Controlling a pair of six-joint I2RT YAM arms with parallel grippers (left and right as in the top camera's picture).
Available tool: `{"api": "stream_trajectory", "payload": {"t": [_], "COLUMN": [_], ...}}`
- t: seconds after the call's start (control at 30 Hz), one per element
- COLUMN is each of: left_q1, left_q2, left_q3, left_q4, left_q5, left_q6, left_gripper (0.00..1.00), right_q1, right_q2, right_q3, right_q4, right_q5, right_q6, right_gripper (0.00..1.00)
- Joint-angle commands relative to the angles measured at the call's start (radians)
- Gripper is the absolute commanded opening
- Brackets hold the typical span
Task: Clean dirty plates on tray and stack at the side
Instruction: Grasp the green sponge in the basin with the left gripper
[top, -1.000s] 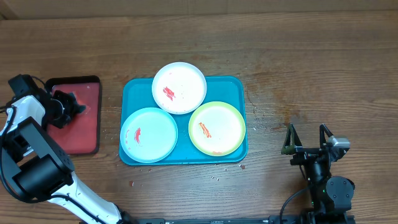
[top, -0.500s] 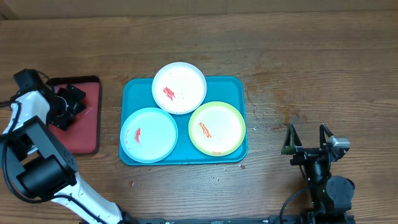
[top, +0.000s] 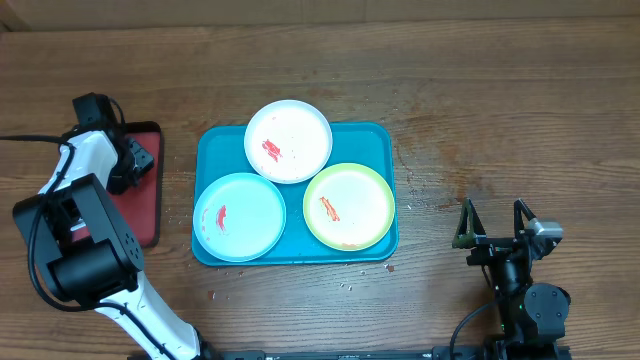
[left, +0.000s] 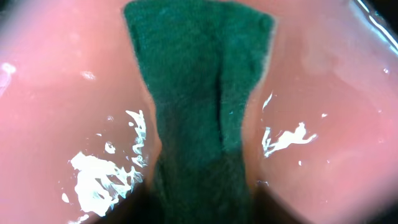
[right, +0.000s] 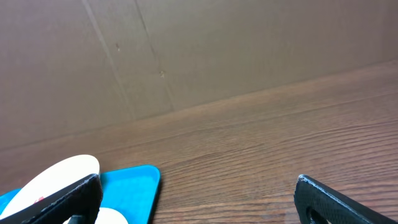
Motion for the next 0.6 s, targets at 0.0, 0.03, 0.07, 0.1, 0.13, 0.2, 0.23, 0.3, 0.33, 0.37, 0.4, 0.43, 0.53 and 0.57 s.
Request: {"api": "stream_trajectory", "payload": {"t": [0.0, 0.03, 0.07, 0.1, 0.13, 0.2, 0.23, 0.3, 0.33, 0.37, 0.4, 0.43, 0.53, 0.57], "left_q1": [0.003, 0.003, 0.003, 0.003, 0.004, 0.007, 0.008, 0.008, 0.008, 0.008, 0.008, 0.008, 0.008, 0.008], "left_q2": [0.02, 0.02, 0.02, 0.02, 0.02, 0.02, 0.02, 0.02, 0.02, 0.02, 0.02, 0.02, 0.02, 0.02], "left_q3": [-0.016, -0.016, -0.016, -0.016, -0.016, -0.016, -0.016, -0.016, -0.016, -0.016, -0.016, -0.016, -0.016, -0.016], "left_q4": [-0.003, -0.005, -0.005, -0.003, -0.001, 0.014, 0.024, 0.055, 0.072, 0.09, 0.109, 0.124, 0.163, 0.171], "left_q5": [-0.072, -0.079, -0.083, -0.09, -0.1, -0.108, -0.11, -0.117, -0.121, -0.122, -0.122, -0.121, -0.119, -0.119], "left_q6": [0.012, 0.012, 0.011, 0.011, 0.011, 0.012, 0.012, 0.016, 0.021, 0.032, 0.044, 0.05, 0.054, 0.054], "left_gripper": [0.13, 0.04, 0.04, 0.04, 0.04, 0.37, 0.73, 1.0, 1.0, 1.0, 1.0, 1.0, 1.0, 0.97], "right_q1": [-0.003, -0.003, -0.003, -0.003, -0.003, -0.003, -0.003, -0.003, -0.003, -0.003, -0.003, -0.003, -0.003, -0.003], "right_q2": [-0.01, -0.01, -0.01, -0.01, -0.01, -0.01, -0.01, -0.01, -0.01, -0.01, -0.01, -0.01, -0.01, -0.01], "right_q3": [-0.01, -0.01, -0.01, -0.01, -0.01, -0.01, -0.01, -0.01, -0.01, -0.01, -0.01, -0.01, -0.01, -0.01], "right_q4": [0.006, 0.006, 0.006, 0.006, 0.006, 0.006, 0.006, 0.006, 0.006, 0.006, 0.006, 0.006, 0.006, 0.006], "right_q5": [0.01, 0.01, 0.01, 0.01, 0.01, 0.01, 0.01, 0.01, 0.01, 0.01, 0.01, 0.01, 0.01, 0.01], "right_q6": [-0.003, -0.003, -0.003, -0.003, -0.003, -0.003, -0.003, -0.003, -0.003, -0.003, -0.003, -0.003, -0.003, -0.003], "right_gripper": [1.0, 1.0, 1.0, 1.0, 1.0, 1.0, 1.0, 1.0, 1.0, 1.0, 1.0, 1.0, 1.0, 1.0]}}
